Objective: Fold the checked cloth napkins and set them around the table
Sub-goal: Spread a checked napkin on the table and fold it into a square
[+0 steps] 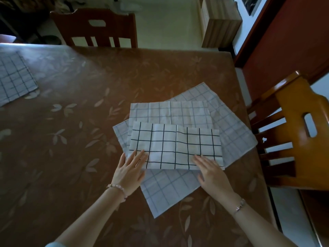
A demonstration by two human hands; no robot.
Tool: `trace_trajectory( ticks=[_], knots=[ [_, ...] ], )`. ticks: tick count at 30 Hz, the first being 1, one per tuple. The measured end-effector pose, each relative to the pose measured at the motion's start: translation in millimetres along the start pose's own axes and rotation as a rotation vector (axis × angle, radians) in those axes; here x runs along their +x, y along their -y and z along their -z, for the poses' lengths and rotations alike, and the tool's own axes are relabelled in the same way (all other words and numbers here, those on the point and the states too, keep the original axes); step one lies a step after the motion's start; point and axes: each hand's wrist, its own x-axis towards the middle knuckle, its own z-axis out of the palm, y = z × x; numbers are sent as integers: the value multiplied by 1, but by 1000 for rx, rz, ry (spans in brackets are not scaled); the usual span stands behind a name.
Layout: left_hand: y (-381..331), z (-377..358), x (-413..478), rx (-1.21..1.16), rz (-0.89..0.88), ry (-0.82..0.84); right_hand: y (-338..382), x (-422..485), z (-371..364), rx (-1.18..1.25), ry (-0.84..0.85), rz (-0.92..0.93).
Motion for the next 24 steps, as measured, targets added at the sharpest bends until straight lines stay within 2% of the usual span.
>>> trace_trajectory(
  ticks=[2,6,11,18,24],
  knots=[
    [3,2,-1,-3,6,20,1,0,-1,-22,-72,-4],
    [5,7,-1,-29,-32,-101,1,0,2,-69,-207,20],
    [7,12,-5,-10,-57,-234,4,-5,10,-55,-270,49],
    [5,7,-50,-40,-186,-210,15,-60,11,-51,-179,88],
    [-7,4,-108,-73,-318,-69,32,-120,9,40,23,77]
  ],
)
